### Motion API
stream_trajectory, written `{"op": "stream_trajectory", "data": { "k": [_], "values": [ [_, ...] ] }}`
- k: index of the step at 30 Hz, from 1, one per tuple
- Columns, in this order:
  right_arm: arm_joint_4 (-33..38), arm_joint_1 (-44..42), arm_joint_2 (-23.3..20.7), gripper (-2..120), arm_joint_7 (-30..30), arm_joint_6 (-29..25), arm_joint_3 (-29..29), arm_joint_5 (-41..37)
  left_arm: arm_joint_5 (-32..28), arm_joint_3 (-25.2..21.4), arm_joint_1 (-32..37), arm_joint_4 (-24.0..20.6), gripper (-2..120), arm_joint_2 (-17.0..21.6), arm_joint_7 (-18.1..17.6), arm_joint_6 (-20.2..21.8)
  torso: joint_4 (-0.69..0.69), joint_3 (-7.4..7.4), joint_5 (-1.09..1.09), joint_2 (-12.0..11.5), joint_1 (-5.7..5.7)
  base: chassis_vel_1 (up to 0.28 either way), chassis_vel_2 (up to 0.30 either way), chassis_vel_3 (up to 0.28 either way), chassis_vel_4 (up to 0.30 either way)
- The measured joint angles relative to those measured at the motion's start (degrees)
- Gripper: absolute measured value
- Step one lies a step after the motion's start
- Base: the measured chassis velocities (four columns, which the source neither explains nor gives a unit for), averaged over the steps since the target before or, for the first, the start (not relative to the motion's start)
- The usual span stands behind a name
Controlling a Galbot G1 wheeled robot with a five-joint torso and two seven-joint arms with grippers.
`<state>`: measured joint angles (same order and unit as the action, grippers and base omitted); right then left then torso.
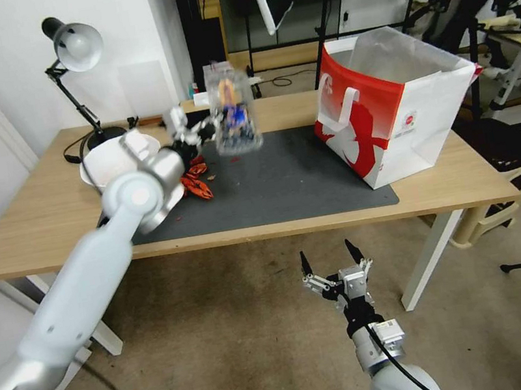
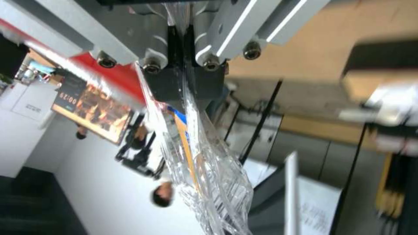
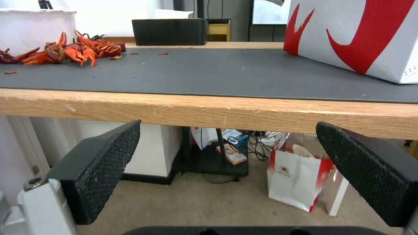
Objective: Close the takeout container lid, then place the container into the takeout bag.
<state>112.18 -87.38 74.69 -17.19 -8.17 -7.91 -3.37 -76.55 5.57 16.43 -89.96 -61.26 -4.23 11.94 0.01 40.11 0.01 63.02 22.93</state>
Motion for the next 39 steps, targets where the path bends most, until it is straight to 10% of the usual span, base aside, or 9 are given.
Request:
{"op": "stream_trajectory", "data": {
  "k": [26, 39],
  "values": [
    [-2.2, 0.5, 1.1, 100, 1.4, -0.9, 0.3, 0.1, 25.3, 17.9, -24.0, 30.3, 0, -26.6, 4.1, -19.5, -0.02, -0.01, 0.01, 0.0, -0.01, 0.0, 0.0, 0.0, 0.0],
    [-2.4, 0.6, 0.6, 100, 1.4, -1.1, 0.1, -0.7, 29.6, 26.3, -25.6, 35.4, 0, -30.5, 9.3, -23.8, 0.0, -0.01, -0.01, 0.0, -0.01, 0.0, 0.0, 0.0, 0.0]
  ]
}}
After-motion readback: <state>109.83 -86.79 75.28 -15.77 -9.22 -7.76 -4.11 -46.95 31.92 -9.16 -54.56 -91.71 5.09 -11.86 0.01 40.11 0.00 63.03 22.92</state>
